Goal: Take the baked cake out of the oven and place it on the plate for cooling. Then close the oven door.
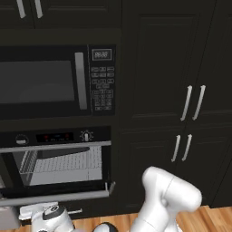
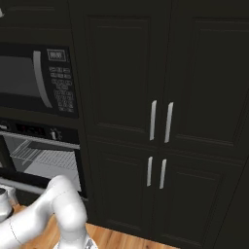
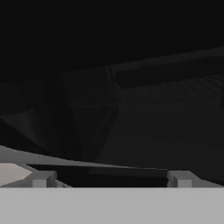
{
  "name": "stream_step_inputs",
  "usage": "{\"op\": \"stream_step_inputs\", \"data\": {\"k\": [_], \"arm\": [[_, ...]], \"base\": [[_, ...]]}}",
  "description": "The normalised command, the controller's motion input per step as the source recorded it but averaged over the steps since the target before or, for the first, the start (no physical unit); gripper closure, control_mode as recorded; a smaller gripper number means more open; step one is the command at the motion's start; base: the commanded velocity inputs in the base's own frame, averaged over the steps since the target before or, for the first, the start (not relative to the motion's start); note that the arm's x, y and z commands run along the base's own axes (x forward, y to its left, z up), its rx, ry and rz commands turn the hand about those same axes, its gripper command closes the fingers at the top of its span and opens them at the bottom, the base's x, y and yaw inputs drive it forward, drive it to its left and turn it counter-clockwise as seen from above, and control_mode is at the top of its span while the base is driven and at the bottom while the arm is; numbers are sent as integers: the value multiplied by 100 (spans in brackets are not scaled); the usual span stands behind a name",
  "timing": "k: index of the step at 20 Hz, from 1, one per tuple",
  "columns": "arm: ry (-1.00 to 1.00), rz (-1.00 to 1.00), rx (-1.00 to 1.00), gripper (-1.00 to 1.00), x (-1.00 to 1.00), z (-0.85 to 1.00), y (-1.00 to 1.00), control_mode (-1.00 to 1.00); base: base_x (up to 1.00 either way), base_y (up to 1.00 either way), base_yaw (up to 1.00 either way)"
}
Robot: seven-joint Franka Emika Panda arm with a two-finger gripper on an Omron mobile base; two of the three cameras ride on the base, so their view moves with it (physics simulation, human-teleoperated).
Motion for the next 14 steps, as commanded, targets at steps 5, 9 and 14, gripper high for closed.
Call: {"op": "stream_step_inputs", "data": {"k": [5, 9, 14], "arm": [[-6, 2, 3, -100, 94, -15, -3, -100], [-2, 0, 0, -100, 94, -19, 0, -100], [0, 0, -3, -100, 84, -35, 0, -100]], "base": [[0, 0, 0], [0, 0, 0], [0, 0, 0]]}}
